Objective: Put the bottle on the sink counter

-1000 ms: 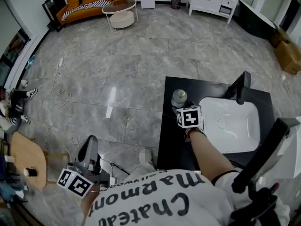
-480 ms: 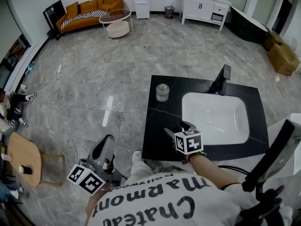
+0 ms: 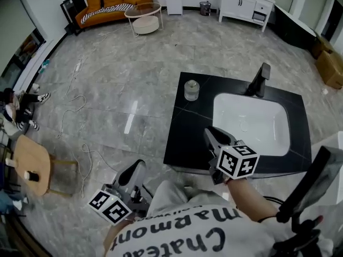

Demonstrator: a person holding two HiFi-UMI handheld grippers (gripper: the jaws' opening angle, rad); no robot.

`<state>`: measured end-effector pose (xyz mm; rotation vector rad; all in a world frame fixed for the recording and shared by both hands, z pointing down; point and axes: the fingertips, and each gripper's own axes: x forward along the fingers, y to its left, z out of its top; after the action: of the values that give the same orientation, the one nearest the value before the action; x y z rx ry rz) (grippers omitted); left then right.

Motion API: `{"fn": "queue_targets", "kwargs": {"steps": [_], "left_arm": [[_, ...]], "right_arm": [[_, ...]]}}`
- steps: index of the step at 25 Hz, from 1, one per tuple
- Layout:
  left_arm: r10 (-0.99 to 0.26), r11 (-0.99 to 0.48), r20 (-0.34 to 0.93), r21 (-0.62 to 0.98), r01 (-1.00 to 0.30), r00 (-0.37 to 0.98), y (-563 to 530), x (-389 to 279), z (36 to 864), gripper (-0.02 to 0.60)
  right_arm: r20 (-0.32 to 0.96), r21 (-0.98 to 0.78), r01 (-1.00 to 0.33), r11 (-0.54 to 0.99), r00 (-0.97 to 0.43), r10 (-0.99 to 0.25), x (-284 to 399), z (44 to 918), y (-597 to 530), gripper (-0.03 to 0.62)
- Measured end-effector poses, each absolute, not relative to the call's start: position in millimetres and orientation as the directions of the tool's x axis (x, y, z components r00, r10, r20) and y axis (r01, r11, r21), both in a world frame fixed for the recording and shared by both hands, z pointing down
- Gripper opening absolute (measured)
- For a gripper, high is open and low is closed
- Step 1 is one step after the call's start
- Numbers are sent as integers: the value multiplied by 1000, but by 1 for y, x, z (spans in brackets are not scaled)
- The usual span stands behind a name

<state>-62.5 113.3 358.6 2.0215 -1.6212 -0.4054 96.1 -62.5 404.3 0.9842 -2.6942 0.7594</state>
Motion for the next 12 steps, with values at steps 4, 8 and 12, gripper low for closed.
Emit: {"fn": "queue_targets", "kwargs": {"steps": [4,8,12], "left_arm": [[-970,-144,80,566,-812,228,130,-66,354,15],[-972,-174,40,543,-822,232,145,-63,338,15],[-973,-197,-2,531,-824,232,170,-61,325,14]], "right_arm": [[170,-382,-596,706,-797,-580,101,340,-64,32],[159,-313,-627,714,-775,-611,129,314,-49,31],[223,-228,-696,681,-718,-659,158,325,-17,25]]}}
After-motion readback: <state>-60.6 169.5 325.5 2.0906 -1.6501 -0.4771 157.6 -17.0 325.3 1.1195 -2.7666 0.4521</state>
